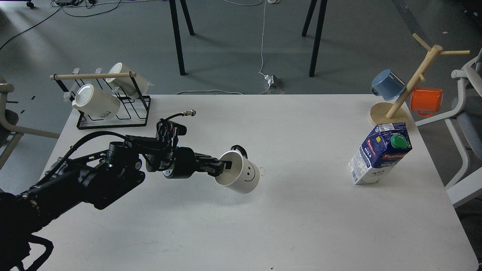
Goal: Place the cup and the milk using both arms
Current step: 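Carry the white mug toward the table center and set it down, then release the mug and withdraw the left gripper toward the rack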
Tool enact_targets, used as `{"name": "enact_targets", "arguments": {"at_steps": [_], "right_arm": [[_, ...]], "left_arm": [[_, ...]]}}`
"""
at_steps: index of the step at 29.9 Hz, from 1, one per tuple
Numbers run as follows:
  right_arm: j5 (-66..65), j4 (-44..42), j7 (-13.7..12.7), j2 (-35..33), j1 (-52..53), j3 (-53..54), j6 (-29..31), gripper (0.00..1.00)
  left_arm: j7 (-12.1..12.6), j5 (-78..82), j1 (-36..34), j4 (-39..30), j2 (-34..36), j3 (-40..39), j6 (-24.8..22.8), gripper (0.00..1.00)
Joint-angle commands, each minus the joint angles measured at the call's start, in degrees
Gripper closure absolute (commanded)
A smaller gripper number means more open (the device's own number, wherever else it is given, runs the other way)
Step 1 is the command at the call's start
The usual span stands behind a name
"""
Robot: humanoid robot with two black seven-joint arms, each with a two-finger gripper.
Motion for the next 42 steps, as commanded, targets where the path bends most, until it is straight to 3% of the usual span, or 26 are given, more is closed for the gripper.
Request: {"name": "enact_targets", "arguments": {"at_steps": [1,8,15,16,20,22,25,31,36,42], "right_arm": [[0.0,-0.4,0.0,0.2,0.0,-0.2,0.0,0.01],[0.0,-0.4,0.0,0.9,0.0,-0.1,0.0,0.01],[0.0,-0.4,0.1,1.0,0.0,-0.3,0.0,0.01],[0.0,-0.4,0.1,0.9,0.0,-0.3,0.0,0.01],[0.2,-0.1,0.0,0.8,-0.1,0.0,0.0,0.01],[0.5,0.3,0.0,0.6,0.0,0.2,0.0,0.01],[0.5,-0.1,-0.1,-0.8,0.0,2.1,0.0,0.01],[1.2,-0.3,-0.4,-6.1,-1.6,2.5,0.0,0.01],[7.0,1.0,-0.6,-7.0,-9.5,2.5,0.0,0.01],[21.5,4.7,-0.7,-7.1,-22.6,2.3,0.0,0.01]], "left_arm": [[0.0,0.0,0.3,0.5,-0.5,0.1,0.1,0.90],[0.0,0.0,0.2,0.5,-0.5,0.1,-0.3,0.71],[0.0,0.0,0.3,0.4,-0.5,0.1,-0.3,0.66],[0.0,0.0,0.3,0.2,-0.5,0.0,-0.3,0.61],[0.0,0.0,0.2,-0.6,0.0,-1.1,-0.2,0.27],[0.0,0.0,0.1,-1.6,0.6,-1.6,-0.2,0.21],[0.0,-1.9,0.0,-2.6,3.0,-2.9,-0.2,0.18],[0.0,-22.8,1.2,-7.9,11.9,-9.1,-0.4,0.15],[0.0,-43.8,4.6,-9.2,19.7,-14.8,-0.7,0.11],[0.0,-69.9,10.8,-14.0,30.8,-20.7,-5.9,0.05]]}}
